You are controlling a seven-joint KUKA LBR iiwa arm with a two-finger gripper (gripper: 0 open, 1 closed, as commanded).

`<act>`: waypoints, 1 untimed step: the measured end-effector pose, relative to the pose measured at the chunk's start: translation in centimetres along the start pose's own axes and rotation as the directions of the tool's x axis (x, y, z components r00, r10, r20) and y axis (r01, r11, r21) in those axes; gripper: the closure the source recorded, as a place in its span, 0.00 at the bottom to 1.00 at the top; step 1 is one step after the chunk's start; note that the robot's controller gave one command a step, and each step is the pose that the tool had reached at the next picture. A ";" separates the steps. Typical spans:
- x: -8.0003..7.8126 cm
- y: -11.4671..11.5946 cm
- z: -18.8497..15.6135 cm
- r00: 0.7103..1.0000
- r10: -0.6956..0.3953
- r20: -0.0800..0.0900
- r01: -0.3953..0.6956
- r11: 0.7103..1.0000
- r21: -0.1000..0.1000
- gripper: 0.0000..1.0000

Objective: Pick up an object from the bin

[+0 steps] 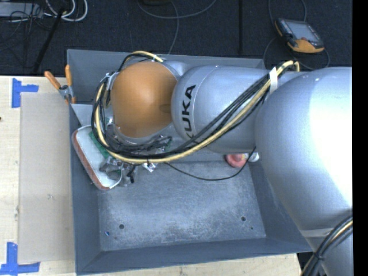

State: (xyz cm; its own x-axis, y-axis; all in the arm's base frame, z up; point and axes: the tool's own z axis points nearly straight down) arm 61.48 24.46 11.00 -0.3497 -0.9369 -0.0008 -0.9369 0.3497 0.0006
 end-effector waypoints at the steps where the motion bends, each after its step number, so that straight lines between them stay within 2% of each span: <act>1: 0.0 0.0 -0.5 1.000 0.005 0.000 -0.005 1.000 -0.002 1.00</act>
Offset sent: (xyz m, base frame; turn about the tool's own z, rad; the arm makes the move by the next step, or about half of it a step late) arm 0.0003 -0.0001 0.0059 0.0000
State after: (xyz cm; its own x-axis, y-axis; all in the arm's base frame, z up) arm 61.45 24.46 11.46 -0.3539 -0.9353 -0.0005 -0.9353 0.3539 0.0026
